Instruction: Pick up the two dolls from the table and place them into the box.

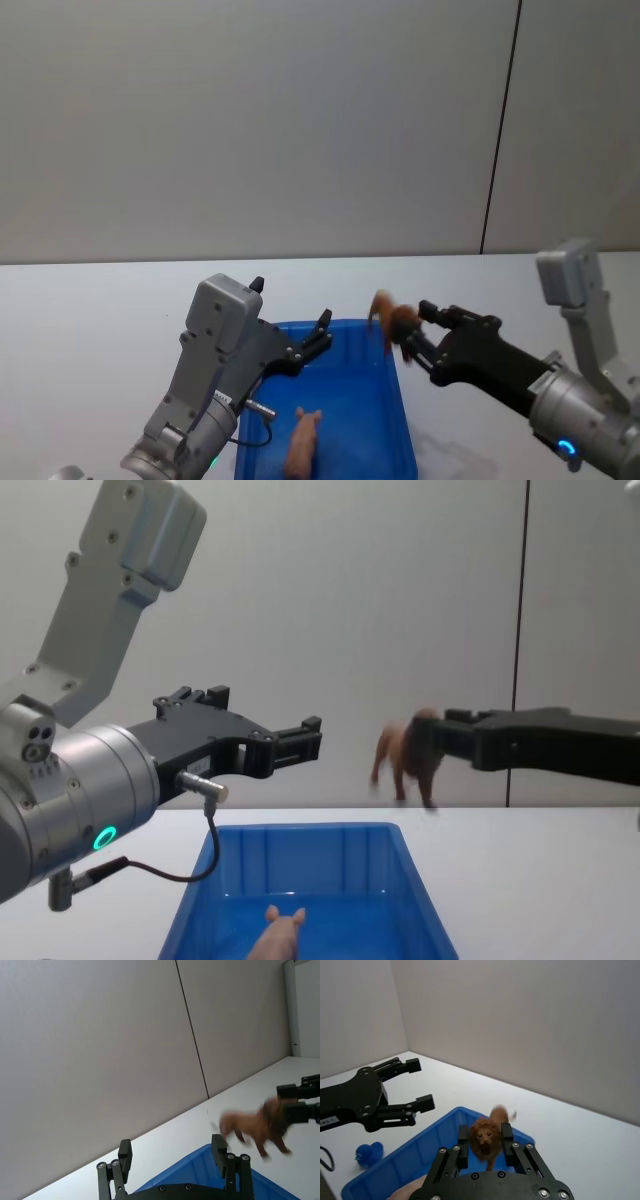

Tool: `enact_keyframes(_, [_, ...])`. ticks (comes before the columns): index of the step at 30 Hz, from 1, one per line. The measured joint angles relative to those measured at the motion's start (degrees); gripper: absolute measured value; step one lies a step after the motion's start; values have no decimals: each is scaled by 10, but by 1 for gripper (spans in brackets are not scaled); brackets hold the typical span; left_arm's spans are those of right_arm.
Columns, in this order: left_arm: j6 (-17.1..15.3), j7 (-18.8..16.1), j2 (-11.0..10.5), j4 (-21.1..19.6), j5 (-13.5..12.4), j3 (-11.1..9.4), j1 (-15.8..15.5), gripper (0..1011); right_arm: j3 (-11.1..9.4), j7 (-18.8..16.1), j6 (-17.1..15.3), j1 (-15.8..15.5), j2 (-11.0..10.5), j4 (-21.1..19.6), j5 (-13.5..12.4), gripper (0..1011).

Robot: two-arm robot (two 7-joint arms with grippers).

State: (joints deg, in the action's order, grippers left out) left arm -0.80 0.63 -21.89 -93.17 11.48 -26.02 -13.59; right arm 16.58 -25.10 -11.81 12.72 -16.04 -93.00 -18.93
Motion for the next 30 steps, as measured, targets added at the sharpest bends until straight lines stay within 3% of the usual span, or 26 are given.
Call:
enact_keyframes(9, [0,0,0,0,0,0,0,1001,15,-16,-33,8,14,16,-6,603])
enact_keyframes(11, [0,0,0,0,0,0,0,1002,18,-19,-40,9,17,21,-7,705])
enact_keyframes(21, [0,0,0,0,0,0,0,1001,12,-18,-43,4,6,24,-18,965])
enact_keyframes(30, [0,0,0,0,0,0,0,1001,-6,-9,-27,-17,-24,11,-31,1001])
